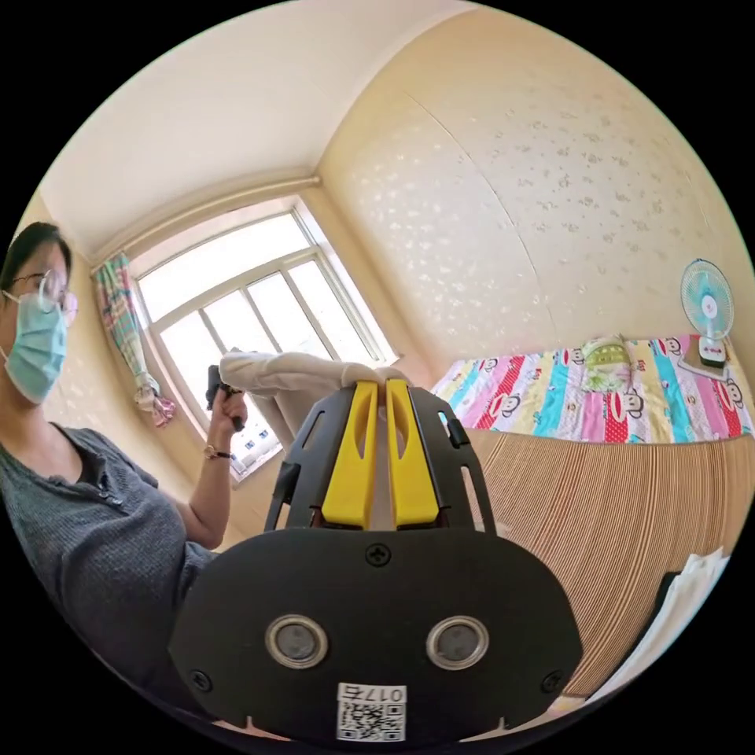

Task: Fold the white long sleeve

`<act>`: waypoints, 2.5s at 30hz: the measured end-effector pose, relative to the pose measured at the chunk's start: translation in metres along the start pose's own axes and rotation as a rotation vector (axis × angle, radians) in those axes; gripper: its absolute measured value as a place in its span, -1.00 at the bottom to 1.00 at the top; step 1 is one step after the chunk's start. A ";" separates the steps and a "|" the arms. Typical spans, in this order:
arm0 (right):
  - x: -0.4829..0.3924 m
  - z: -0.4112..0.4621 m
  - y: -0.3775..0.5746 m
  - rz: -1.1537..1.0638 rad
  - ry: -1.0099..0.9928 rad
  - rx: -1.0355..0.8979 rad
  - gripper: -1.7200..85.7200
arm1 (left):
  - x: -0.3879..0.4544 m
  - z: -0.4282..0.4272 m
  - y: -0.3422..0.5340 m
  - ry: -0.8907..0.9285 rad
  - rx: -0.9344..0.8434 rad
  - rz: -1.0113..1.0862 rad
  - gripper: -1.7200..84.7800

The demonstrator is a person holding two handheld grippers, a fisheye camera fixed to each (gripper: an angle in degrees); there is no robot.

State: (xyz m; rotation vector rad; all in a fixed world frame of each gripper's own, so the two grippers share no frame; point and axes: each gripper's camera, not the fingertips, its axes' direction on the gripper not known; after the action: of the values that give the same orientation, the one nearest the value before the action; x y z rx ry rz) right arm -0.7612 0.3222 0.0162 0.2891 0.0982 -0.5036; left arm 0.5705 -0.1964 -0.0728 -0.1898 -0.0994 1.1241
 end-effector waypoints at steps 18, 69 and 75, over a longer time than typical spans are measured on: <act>0.181 0.189 -0.089 0.318 0.560 -0.403 -0.89 | -0.289 0.239 -0.012 -0.050 -0.537 -0.399 -0.85; 0.289 0.203 0.236 0.748 1.166 -0.597 -0.85 | -0.380 0.100 0.495 -0.436 -0.648 -0.982 -0.79; 0.257 0.254 0.339 0.866 0.859 -0.603 -0.90 | -0.399 -0.020 0.561 -0.302 0.276 -1.511 -0.64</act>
State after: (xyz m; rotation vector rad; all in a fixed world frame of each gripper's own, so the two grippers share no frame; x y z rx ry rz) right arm -0.3657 0.4120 0.3013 -0.0797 0.9006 0.5455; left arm -0.0947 -0.3240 -0.1989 0.2938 -0.2893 -0.3589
